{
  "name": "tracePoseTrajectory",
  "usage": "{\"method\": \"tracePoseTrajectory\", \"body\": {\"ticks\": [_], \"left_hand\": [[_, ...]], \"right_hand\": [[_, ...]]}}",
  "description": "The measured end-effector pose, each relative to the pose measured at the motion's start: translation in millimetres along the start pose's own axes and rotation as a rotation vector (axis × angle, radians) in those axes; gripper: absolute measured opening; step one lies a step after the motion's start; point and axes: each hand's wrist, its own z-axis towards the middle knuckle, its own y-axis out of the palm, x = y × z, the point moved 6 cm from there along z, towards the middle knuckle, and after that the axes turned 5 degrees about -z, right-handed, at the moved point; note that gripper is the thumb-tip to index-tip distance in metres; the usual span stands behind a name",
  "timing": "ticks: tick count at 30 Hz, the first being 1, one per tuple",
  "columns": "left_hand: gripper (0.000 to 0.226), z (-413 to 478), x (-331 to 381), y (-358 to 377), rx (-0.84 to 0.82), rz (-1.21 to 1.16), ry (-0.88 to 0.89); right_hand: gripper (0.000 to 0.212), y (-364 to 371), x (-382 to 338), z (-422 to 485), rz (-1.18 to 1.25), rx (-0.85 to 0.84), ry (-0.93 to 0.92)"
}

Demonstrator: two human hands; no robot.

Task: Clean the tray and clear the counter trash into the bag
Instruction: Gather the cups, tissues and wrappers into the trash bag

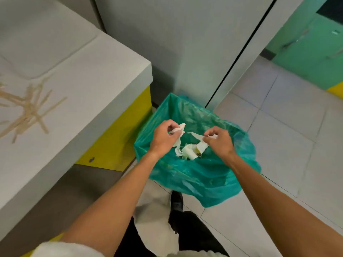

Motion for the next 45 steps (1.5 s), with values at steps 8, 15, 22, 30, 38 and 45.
{"method": "tracePoseTrajectory", "body": {"ticks": [8, 15, 22, 30, 38, 45], "left_hand": [[0.032, 13, -73, 50, -0.095, -0.015, -0.309], [0.039, 8, -78, 8, -0.100, 0.150, -0.320], [0.036, -4, 16, -110, 0.154, 0.217, 0.003], [0.030, -102, 84, -315, 0.537, 0.176, 0.146], [0.032, -218, 53, -504, 0.854, 0.327, 0.022], [0.038, -308, 0, -637, 1.003, 0.460, -0.225]], "right_hand": [[0.038, 31, 59, 28, -0.129, -0.221, 0.142], [0.041, 54, 16, 38, -0.144, -0.242, 0.042], [0.027, 99, -159, 16, 0.055, -0.247, -0.374], [0.020, 175, -341, -71, 0.169, -0.363, -0.723], [0.020, 322, -461, -183, 0.136, -0.554, -0.890], [0.030, 461, -530, -261, -0.023, -0.703, -0.971]]}}
